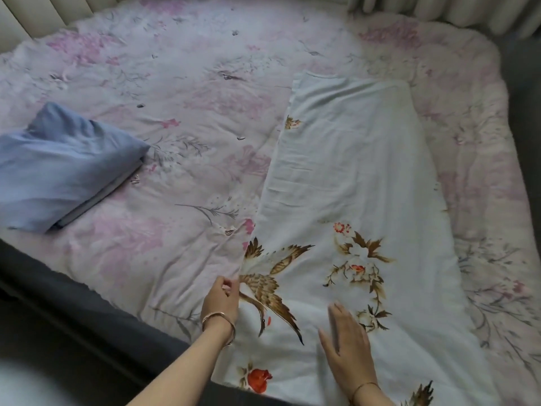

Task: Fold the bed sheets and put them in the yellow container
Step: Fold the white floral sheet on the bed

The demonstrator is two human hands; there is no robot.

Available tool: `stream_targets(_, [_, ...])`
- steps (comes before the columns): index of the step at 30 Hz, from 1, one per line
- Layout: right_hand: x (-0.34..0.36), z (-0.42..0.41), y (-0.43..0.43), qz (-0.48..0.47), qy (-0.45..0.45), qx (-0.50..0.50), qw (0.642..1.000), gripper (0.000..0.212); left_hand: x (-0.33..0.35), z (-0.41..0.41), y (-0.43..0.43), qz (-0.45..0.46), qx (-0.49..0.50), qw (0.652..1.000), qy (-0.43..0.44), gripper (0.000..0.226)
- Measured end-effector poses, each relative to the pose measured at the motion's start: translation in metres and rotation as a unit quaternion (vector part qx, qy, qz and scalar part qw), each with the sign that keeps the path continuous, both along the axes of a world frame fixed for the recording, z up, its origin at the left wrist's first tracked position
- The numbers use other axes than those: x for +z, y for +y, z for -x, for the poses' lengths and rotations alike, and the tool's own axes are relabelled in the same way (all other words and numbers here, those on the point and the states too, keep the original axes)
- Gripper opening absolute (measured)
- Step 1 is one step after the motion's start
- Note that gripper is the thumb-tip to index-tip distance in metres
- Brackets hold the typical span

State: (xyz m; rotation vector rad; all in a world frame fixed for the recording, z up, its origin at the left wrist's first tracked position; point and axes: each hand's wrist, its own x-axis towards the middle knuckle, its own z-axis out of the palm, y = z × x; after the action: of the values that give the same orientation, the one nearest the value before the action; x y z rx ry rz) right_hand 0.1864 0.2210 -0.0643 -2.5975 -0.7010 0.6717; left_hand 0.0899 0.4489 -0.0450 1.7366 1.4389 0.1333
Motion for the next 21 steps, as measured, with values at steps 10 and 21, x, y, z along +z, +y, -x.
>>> stream_targets(10, [0.001,0.003,0.022,-0.044,-0.019,0.009,0.999,0.106,0.0,0.034,0.012,-0.013,-0.05,0.998,-0.033,0.031])
stream_targets(21, [0.005,0.027,0.009,-0.062,-0.043,0.238,0.968,0.074,0.004,0.049,-0.015,0.0,-0.036,0.999,-0.041,0.048])
